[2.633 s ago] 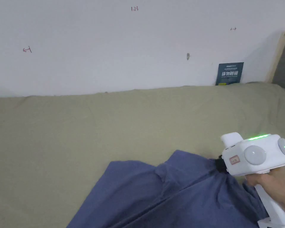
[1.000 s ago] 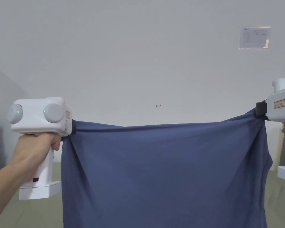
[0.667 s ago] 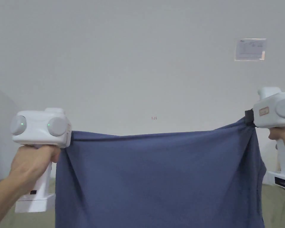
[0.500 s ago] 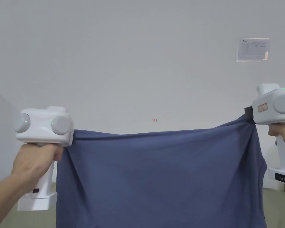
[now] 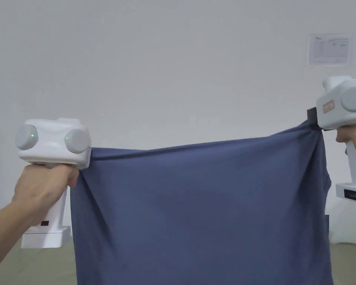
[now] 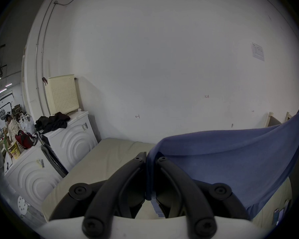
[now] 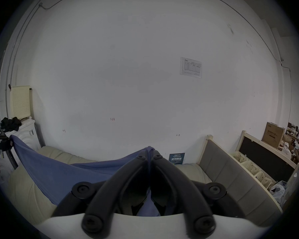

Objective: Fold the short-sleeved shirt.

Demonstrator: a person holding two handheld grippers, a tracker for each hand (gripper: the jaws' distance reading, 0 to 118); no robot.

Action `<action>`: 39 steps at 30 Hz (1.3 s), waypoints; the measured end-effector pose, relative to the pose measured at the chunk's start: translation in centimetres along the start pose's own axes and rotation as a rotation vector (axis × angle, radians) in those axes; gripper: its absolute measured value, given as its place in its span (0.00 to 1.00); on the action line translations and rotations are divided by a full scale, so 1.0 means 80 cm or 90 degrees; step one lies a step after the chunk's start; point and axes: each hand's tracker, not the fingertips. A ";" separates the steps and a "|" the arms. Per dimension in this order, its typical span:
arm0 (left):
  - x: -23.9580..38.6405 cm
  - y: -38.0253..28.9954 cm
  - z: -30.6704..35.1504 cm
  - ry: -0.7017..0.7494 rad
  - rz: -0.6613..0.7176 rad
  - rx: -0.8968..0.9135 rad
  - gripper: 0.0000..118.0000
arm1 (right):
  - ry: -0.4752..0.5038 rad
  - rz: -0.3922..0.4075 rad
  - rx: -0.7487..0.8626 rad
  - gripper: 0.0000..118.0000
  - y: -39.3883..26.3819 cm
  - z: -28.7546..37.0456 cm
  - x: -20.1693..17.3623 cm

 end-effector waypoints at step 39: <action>-0.088 -0.578 0.105 -0.079 -0.032 -0.341 0.05 | 0.131 -0.078 -0.379 0.02 -0.634 0.292 0.019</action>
